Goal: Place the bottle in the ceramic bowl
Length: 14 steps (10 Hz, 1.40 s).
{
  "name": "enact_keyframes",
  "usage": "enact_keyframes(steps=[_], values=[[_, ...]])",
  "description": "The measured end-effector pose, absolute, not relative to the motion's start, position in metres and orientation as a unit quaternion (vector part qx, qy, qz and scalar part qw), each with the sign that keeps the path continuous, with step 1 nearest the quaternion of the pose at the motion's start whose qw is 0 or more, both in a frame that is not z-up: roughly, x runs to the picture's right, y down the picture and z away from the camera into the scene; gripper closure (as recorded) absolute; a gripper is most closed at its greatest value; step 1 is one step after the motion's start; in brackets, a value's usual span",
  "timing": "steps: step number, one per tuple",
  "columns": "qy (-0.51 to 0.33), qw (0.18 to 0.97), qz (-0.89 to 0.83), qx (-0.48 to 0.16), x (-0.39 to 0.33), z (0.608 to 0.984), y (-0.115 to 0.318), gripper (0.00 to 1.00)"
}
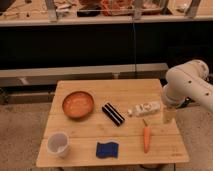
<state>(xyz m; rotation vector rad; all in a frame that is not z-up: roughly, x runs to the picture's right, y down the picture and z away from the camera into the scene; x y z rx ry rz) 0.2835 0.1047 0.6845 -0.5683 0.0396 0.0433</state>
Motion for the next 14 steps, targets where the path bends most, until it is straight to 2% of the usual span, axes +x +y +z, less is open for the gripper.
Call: enact_keyframes(steps=[6, 10, 13, 14], values=[[0.02, 0.959, 0.021, -0.28, 0.284, 0.685, 0.105, 0.2], [0.009, 0.959, -0.009, -0.283, 0.269, 0.723, 0.099, 0.2], [0.005, 0.957, -0.023, -0.288, 0.265, 0.728, 0.101, 0.2], [0.0, 0.956, -0.03, -0.291, 0.261, 0.74, 0.105, 0.2]])
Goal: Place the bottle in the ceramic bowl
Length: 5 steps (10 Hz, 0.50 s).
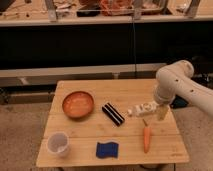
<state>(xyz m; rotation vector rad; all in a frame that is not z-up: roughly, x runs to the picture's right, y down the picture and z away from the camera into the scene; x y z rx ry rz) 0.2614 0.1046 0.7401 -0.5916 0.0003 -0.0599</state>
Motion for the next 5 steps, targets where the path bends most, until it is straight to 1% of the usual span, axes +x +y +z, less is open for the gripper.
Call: enact_keyframes(steps=[5], values=[[-0.016, 0.952, -0.051, -0.302, 0.253, 0.768, 0.108, 0.2]])
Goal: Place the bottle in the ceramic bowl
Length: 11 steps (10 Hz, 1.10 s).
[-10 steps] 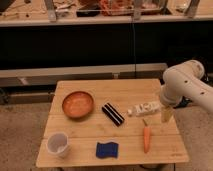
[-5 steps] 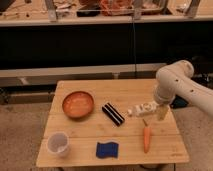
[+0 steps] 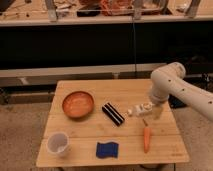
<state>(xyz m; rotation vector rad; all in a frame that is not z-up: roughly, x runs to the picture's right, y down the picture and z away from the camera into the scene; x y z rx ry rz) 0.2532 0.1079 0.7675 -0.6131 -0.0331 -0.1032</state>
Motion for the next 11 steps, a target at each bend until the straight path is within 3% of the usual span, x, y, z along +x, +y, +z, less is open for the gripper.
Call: enact_keyframes(steps=[11], values=[[-0.056, 0.942, -0.094, -0.316, 0.252, 0.829, 0.135, 0.2]])
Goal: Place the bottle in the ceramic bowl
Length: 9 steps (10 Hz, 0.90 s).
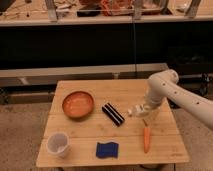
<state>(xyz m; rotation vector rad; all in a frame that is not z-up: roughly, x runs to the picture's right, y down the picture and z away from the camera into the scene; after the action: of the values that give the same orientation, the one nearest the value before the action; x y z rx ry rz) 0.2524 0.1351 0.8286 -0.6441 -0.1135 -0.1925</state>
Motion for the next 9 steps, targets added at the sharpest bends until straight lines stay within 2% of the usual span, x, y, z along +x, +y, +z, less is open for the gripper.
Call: enact_keyframes(steps=[4, 9], values=[[-0.067, 0.94, -0.099, -0.321, 0.257, 0.854, 0.152, 0.2], [-0.079, 0.939, -0.096, -0.321, 0.268, 0.861, 0.153, 0.2]])
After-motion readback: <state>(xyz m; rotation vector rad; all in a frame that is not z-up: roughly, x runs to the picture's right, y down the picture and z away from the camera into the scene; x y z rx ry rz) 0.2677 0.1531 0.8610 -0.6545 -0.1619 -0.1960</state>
